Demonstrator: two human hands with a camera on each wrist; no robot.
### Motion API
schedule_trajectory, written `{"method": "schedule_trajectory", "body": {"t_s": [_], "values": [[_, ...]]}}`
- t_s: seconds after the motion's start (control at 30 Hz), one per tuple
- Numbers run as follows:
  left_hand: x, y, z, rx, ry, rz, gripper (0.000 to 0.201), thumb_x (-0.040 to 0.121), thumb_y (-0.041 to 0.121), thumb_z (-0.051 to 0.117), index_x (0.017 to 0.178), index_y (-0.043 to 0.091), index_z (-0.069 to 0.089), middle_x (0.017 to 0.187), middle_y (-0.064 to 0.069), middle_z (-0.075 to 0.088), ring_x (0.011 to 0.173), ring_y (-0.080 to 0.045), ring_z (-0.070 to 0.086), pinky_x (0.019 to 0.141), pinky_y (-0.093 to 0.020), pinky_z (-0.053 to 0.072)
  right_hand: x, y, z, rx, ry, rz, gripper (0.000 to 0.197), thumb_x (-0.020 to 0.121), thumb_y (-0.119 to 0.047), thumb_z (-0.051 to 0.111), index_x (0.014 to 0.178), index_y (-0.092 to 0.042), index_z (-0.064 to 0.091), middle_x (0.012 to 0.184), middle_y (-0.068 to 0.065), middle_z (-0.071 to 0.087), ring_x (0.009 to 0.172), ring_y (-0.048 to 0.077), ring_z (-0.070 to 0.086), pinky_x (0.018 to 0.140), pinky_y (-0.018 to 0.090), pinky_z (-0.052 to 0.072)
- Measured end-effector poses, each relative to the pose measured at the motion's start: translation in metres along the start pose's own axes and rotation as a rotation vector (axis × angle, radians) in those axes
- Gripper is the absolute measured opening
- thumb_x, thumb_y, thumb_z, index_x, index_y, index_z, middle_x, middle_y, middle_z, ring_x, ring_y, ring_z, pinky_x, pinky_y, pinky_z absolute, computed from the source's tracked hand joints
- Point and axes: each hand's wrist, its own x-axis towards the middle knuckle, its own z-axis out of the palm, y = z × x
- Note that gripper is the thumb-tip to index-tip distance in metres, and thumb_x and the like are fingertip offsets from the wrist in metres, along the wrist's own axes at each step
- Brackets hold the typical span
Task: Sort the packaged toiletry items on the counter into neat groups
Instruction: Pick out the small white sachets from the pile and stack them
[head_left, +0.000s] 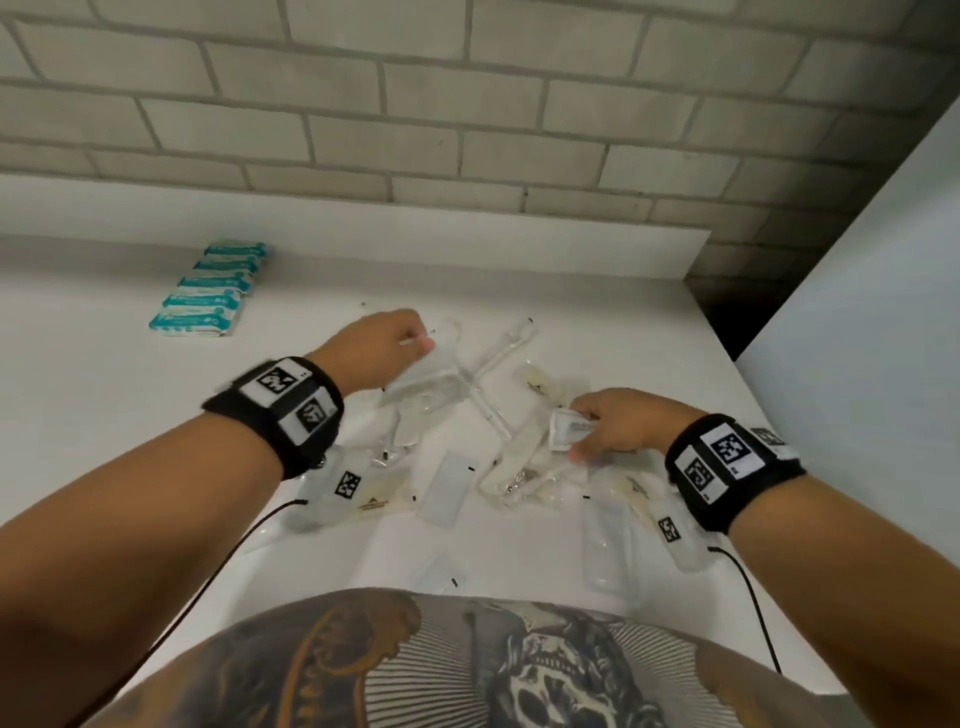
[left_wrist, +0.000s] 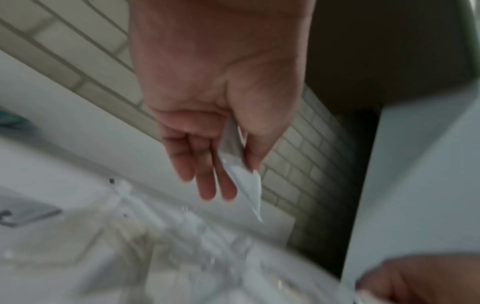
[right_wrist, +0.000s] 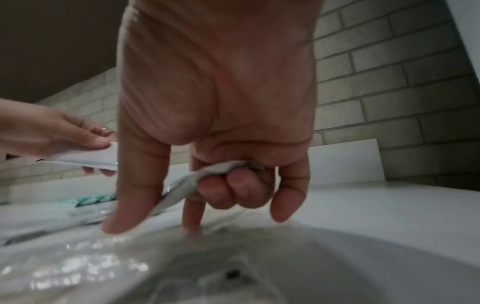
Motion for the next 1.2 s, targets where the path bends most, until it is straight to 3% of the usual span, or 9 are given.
{"method": "schedule_trajectory", "body": {"t_s": [0.13, 0.27, 0.4, 0.5, 0.63, 0.77, 0.87, 1.03, 1.2], "values": [[0.006, 0.007, 0.036, 0.242, -0.212, 0.088, 0.022, 0.101, 0.033, 0.036, 0.099, 0.014, 0.047, 0.081, 0.0, 0.056, 0.075, -0.02, 0.053, 0.064, -0.03, 0.037, -0.006, 0.022, -0.01, -0.061, 0.1, 0.096, 0.031, 0.075, -0.042, 0.074, 0.09, -0.019, 0.058, 0.093, 0.002, 0.062, 0.084, 0.019, 0.058, 0.069, 0.031, 0.043], [0.0, 0.007, 0.052, 0.201, -0.293, 0.134, 0.018, 0.101, 0.035, 0.036, 0.095, 0.019, 0.043, 0.072, 0.006, 0.051, 0.061, -0.01, 0.044, 0.055, -0.025, 0.032, -0.005, 0.037, -0.005, -0.081, 0.196, 0.174, 0.03, 0.075, -0.046, 0.069, 0.083, -0.022, 0.054, 0.091, 0.001, 0.061, 0.083, 0.018, 0.058, 0.069, 0.03, 0.044], [-0.006, 0.016, 0.054, 0.147, -0.397, 0.166, 0.018, 0.1, 0.037, 0.039, 0.096, 0.02, 0.044, 0.076, 0.006, 0.051, 0.063, -0.01, 0.043, 0.058, -0.024, 0.034, 0.01, 0.024, 0.002, -0.194, 0.229, 0.203, 0.044, 0.074, -0.059, 0.063, 0.096, -0.024, 0.048, 0.096, -0.002, 0.057, 0.088, 0.018, 0.055, 0.073, 0.031, 0.045], [-0.007, 0.02, 0.057, 0.139, -0.311, 0.149, 0.012, 0.101, 0.029, 0.038, 0.098, 0.018, 0.043, 0.071, 0.006, 0.048, 0.059, -0.008, 0.041, 0.054, -0.024, 0.032, 0.02, 0.01, 0.002, -0.252, 0.189, 0.174, 0.046, 0.071, -0.055, 0.067, 0.098, -0.022, 0.048, 0.094, -0.004, 0.057, 0.087, 0.018, 0.056, 0.072, 0.032, 0.048], [0.006, 0.013, 0.047, 0.056, -0.07, -0.023, 0.026, 0.1, 0.015, 0.032, 0.12, 0.005, 0.046, 0.075, -0.004, 0.058, 0.062, -0.02, 0.053, 0.056, -0.03, 0.037, 0.023, 0.007, -0.015, -0.136, 0.244, 0.131, 0.024, 0.077, -0.03, 0.064, 0.095, -0.02, 0.053, 0.094, 0.001, 0.059, 0.084, 0.019, 0.057, 0.068, 0.03, 0.049], [0.02, 0.014, 0.036, 0.096, -0.127, -0.159, 0.062, 0.095, 0.056, 0.04, 0.132, 0.005, 0.044, 0.126, -0.015, 0.058, 0.111, -0.029, 0.057, 0.085, -0.035, 0.041, 0.021, 0.027, -0.038, -0.159, 0.148, 0.11, 0.03, 0.073, -0.025, 0.073, 0.092, -0.021, 0.05, 0.094, 0.001, 0.061, 0.083, 0.02, 0.058, 0.067, 0.03, 0.048], [0.027, 0.015, 0.042, 0.208, -0.202, -0.124, 0.086, 0.08, 0.069, 0.055, 0.142, 0.013, 0.034, 0.139, -0.007, 0.051, 0.125, -0.025, 0.05, 0.09, -0.032, 0.039, 0.02, 0.042, -0.026, -0.285, -0.026, 0.1, 0.04, 0.066, -0.025, 0.077, 0.095, -0.025, 0.05, 0.092, -0.001, 0.061, 0.08, 0.018, 0.059, 0.066, 0.031, 0.049], [0.042, 0.005, 0.055, 0.367, -0.145, -0.171, 0.061, 0.089, 0.054, 0.049, 0.135, 0.015, 0.041, 0.128, -0.007, 0.056, 0.115, -0.028, 0.055, 0.086, -0.037, 0.046, 0.028, 0.051, -0.019, -0.319, 0.082, 0.074, 0.027, 0.073, -0.024, 0.066, 0.094, -0.022, 0.049, 0.092, 0.0, 0.059, 0.082, 0.019, 0.058, 0.067, 0.032, 0.048], [0.047, 0.003, 0.056, 0.344, -0.075, -0.176, 0.051, 0.09, 0.047, 0.05, 0.128, 0.013, 0.047, 0.122, -0.01, 0.052, 0.111, -0.031, 0.056, 0.089, -0.04, 0.048, 0.028, 0.058, -0.031, -0.362, 0.371, -0.02, 0.025, 0.086, -0.034, 0.061, 0.099, -0.022, 0.043, 0.091, -0.003, 0.055, 0.078, 0.019, 0.052, 0.069, 0.032, 0.036]]}}
